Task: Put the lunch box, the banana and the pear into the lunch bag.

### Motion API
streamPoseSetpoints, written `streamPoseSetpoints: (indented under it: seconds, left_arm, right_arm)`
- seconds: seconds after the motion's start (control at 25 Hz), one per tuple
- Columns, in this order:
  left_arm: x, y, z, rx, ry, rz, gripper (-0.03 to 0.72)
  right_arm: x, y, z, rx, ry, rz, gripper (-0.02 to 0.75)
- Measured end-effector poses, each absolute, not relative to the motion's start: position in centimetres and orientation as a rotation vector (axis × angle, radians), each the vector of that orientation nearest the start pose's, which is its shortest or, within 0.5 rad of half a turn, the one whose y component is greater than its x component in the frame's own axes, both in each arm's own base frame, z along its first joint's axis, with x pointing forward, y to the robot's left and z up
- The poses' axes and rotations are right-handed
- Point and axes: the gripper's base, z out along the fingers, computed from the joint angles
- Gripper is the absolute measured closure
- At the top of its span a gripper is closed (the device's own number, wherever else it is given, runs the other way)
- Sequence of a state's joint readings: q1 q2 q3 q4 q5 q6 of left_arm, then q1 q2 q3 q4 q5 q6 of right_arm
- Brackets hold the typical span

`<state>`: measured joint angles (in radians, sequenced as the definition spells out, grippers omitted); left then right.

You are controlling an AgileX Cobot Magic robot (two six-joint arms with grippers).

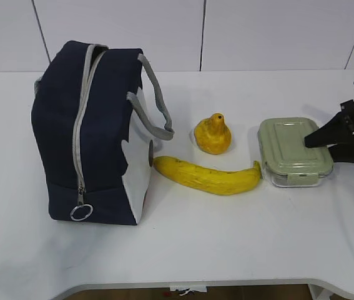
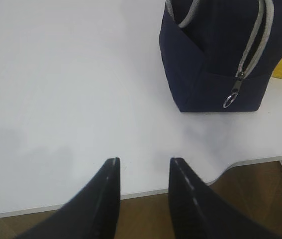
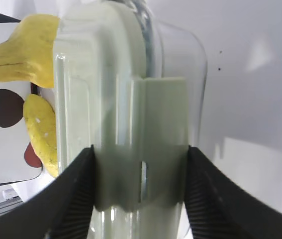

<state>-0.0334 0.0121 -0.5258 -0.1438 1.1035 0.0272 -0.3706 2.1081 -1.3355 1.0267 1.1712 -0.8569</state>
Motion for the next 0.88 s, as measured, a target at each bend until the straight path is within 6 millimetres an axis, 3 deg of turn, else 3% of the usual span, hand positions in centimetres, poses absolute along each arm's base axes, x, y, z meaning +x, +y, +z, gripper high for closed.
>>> streamPoseSetpoints:
  seconds: [0.24, 0.68, 0.88]
  left_arm:
    - [-0.9, -1.1, 28.2, 0.073, 2.068, -0.175, 0.433]
    - [0.2, -2.0, 28.4, 0.069, 2.119, -0.313, 0.444]
    - [1.2, -2.6, 30.2, 0.058, 2.109, -0.406, 0.444]
  right_arm:
    - [38.3, -7.3, 16.4, 0.165, 2.6, 1.167, 0.358]
    - [36.8, -6.6, 24.3, 0.198, 2.483, 1.106, 0.359]
    - [36.0, -6.1, 27.3, 0.203, 2.406, 1.117, 0.359]
